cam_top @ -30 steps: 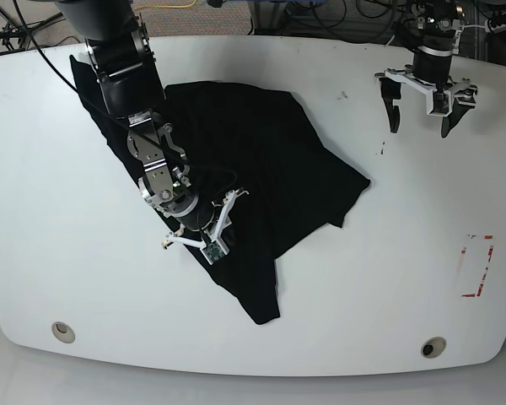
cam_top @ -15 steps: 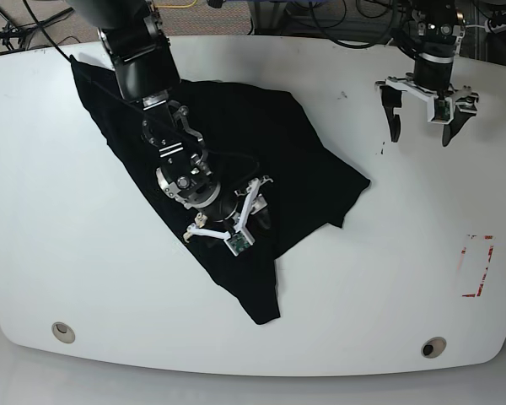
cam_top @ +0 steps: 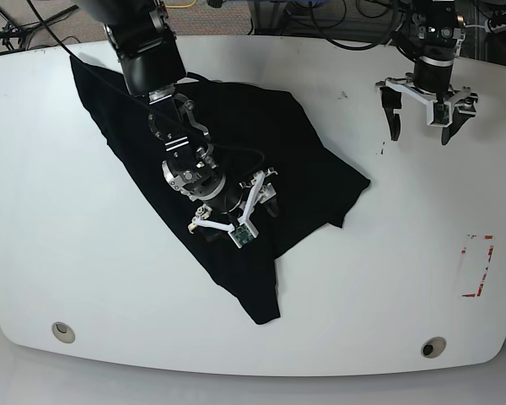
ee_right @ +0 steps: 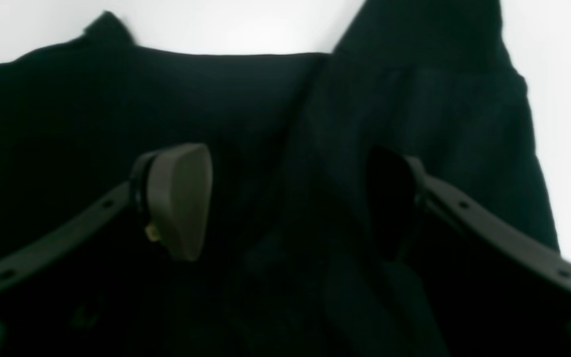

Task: Fold the T-shirt properly
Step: 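Pinch the shirt fabric with the right gripper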

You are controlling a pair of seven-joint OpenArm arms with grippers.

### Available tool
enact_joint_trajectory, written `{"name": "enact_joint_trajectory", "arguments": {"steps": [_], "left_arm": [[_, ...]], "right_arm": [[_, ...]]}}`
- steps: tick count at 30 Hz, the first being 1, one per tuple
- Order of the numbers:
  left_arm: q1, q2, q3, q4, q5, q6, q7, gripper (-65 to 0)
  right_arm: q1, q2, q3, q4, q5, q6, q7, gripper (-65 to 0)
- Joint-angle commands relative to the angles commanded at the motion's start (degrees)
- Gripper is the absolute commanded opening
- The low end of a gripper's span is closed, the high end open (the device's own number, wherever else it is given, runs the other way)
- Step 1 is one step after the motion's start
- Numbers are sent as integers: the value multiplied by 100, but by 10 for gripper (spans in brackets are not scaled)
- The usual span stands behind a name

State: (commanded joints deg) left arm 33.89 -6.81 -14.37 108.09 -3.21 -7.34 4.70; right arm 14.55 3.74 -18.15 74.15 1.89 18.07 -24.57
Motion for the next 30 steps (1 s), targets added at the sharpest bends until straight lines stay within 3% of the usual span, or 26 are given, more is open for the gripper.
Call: {"name": "enact_joint_trajectory", "arguments": {"steps": [13, 25, 30], "left_arm": [[0, 0, 0, 0, 0, 0, 9, -103], [0, -9, 0, -18, 0, 0, 9, -103], [0, -9, 0, -18, 9, 0, 9, -103]], "right_arm": [[0, 79, 9, -571, 26, 0, 527, -208], [-9, 79, 18, -580, 9, 0, 527, -591], [-26, 79, 18, -545, 9, 0, 492, -607]]}}
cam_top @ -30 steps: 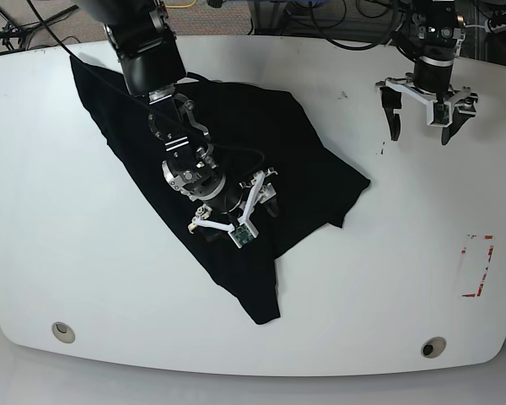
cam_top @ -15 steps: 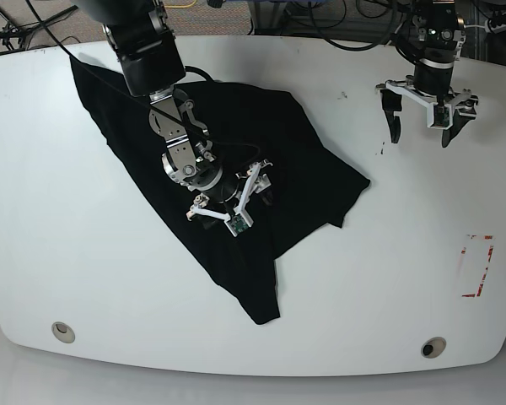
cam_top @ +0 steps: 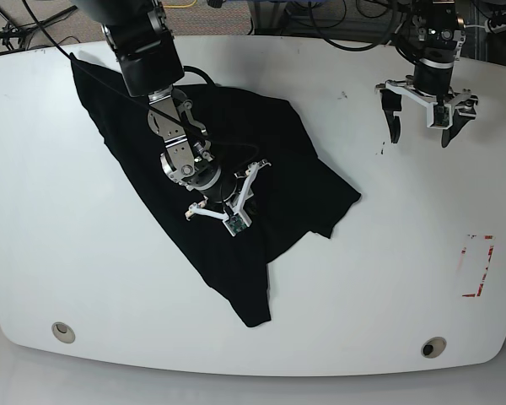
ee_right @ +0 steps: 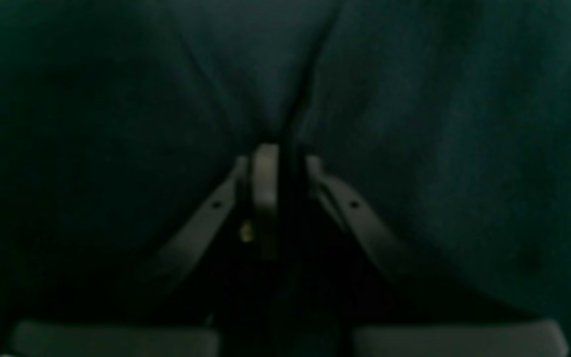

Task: Fold the T-shirt properly
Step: 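Pinch the shirt fabric with the right gripper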

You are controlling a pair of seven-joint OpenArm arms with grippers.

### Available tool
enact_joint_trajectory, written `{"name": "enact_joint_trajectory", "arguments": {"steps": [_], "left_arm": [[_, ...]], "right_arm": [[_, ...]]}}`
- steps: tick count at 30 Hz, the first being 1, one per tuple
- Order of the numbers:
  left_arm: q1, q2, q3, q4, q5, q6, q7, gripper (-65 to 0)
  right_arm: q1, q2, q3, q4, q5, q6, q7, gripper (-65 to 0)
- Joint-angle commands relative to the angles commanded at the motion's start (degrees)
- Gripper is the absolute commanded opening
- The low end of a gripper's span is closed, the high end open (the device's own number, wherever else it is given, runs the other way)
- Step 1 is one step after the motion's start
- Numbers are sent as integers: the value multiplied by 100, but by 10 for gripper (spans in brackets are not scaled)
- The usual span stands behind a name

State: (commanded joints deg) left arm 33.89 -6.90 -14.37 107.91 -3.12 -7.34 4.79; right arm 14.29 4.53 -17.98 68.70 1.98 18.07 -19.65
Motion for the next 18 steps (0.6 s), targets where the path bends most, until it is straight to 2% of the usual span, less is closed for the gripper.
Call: {"name": "enact_joint_trajectory", "arguments": {"steps": [3, 6, 10, 18], "left_arm": [[-9, 0, 0, 0, 0, 0, 0, -103], [-9, 0, 9, 0, 9, 0, 0, -103], [-88, 0, 9, 0, 9, 0, 9, -103], [-123, 0, 26, -9, 18, -9, 9, -103]], "right_arm": [[-97, 0, 0, 105, 0, 0, 0, -610], [-167, 0, 0, 360, -9, 0, -18, -650], [-255, 0, 0, 571, -9, 0, -88, -647], [-308, 0, 0, 659, -9, -9, -193, -533]]}}
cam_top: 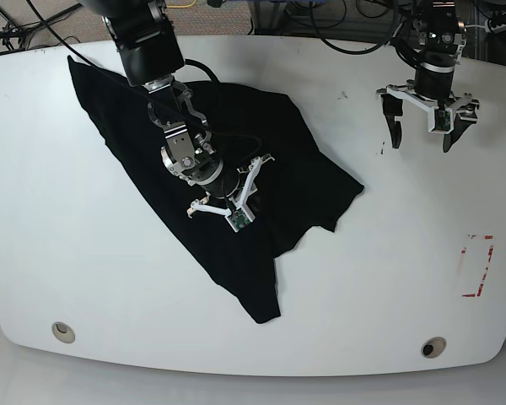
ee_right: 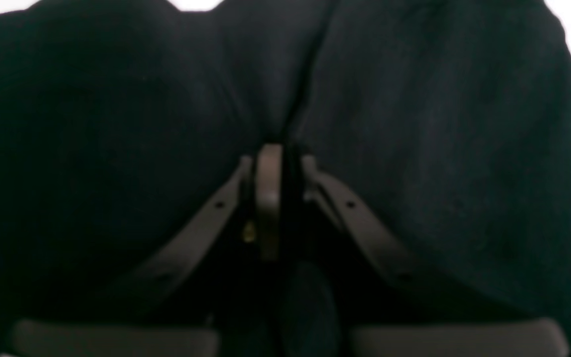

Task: Fold the T-shirt properly
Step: 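Pinch the shirt fabric with the right gripper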

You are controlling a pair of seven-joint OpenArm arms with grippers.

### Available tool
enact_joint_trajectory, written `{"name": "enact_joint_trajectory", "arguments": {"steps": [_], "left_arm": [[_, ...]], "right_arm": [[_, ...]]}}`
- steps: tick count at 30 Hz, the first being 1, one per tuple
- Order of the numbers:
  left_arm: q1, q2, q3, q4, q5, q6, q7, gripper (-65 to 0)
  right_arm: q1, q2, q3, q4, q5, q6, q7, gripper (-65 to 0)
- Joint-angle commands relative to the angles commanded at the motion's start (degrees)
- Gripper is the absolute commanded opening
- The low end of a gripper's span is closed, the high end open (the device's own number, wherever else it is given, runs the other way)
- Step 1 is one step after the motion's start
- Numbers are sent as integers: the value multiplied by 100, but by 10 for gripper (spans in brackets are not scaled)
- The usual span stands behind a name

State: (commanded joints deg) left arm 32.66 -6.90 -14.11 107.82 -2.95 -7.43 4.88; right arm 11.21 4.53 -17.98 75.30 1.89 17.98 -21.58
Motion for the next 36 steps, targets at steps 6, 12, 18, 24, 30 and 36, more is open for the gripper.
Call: {"name": "enact_joint_trajectory", "arguments": {"steps": [6, 12, 18, 24, 30, 36], "left_arm": [[-9, -9, 18, 0, 0, 0, 9, -103], [-9, -9, 18, 0, 0, 0, 9, -103], [0, -9, 9, 0, 0, 0, 9, -103], [9, -9, -18, 0, 0, 0, 9, -103], [9, -9, -18, -9, 0, 0, 9, -103], [9, -9, -18, -9, 0, 0, 9, -103]], "right_arm": [[26, 0, 18, -185, 0, 0, 26, -523], [114, 0, 18, -281, -9, 0, 26, -485], [114, 88, 26, -193, 0, 0, 18, -463], [97, 185, 26, -97, 9, 0, 9, -463], [97, 211, 35, -97, 0, -18, 9, -463], [97, 325, 35, -26, 44, -35, -9, -465]]}}
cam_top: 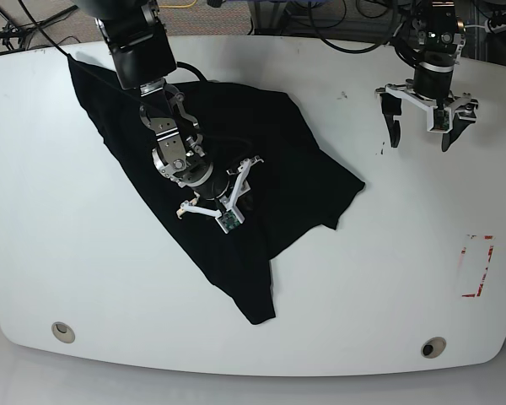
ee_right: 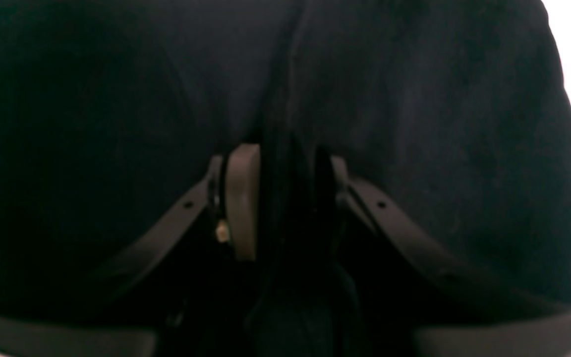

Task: Fold the T-shirt properly
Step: 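Pinch the shirt fabric with the right gripper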

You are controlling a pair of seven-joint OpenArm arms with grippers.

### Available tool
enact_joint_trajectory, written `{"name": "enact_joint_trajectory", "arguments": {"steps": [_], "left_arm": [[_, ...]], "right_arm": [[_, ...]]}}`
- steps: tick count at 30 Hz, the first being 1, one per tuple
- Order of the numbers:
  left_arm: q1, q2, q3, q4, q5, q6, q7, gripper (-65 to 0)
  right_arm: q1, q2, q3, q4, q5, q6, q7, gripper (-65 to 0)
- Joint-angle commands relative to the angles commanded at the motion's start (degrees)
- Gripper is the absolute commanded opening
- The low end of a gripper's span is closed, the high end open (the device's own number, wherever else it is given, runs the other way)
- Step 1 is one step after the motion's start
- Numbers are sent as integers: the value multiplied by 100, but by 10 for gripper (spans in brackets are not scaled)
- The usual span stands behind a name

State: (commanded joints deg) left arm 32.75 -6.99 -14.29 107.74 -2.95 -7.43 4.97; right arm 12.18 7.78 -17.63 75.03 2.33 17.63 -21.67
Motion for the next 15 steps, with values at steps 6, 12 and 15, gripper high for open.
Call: {"name": "enact_joint_trajectory", "arguments": {"steps": [6, 12, 15], "left_arm": [[0, 0, 0, 0, 0, 0, 0, -103], [0, 0, 0, 0, 0, 0, 0, -103], [0, 0, 9, 0, 0, 0, 0, -103]], "right_arm": [[0, 9, 0, 26, -44, 0, -9, -466], [0, 9, 0, -44, -44, 0, 18, -471], [18, 9, 0, -176, -44, 0, 26, -488]]}}
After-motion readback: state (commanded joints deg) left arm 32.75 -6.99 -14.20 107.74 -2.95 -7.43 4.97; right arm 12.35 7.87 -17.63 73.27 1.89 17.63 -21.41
